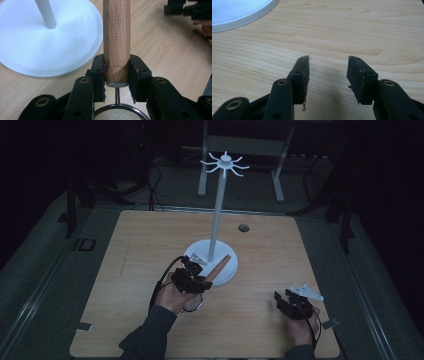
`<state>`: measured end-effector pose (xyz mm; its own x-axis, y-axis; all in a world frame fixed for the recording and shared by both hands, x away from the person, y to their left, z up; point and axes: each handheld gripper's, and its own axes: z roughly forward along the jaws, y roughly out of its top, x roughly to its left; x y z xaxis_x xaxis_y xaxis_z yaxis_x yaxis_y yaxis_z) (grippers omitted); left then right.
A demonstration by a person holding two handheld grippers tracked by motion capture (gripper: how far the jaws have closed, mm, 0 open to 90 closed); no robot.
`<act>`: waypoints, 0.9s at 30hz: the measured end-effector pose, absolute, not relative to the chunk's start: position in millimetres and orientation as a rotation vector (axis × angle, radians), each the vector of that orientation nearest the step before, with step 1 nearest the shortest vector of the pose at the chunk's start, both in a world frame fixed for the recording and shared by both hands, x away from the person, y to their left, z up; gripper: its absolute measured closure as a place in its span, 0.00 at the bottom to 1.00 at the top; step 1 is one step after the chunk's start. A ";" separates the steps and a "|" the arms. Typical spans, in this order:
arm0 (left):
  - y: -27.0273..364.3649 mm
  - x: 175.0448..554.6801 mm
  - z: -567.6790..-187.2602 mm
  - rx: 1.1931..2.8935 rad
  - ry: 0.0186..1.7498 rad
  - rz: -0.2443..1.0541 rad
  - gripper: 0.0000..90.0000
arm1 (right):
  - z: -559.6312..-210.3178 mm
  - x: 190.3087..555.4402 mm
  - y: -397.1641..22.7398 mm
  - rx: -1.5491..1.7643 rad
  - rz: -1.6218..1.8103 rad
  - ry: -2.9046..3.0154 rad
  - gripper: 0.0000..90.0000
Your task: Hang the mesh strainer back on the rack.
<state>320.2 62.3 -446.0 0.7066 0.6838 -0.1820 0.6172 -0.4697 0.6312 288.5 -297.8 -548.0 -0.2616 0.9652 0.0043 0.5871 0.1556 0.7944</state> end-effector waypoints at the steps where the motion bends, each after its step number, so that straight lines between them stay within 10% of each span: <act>1: 63.0 319.7 -444.4 2.213 0.982 0.131 0.77 | -548.0 288.6 -297.7 1.471 0.952 1.919 0.58; 27: 75.5 312.0 -414.8 2.001 0.952 0.281 0.77 | -547.5 288.2 -298.8 1.476 0.951 1.902 0.57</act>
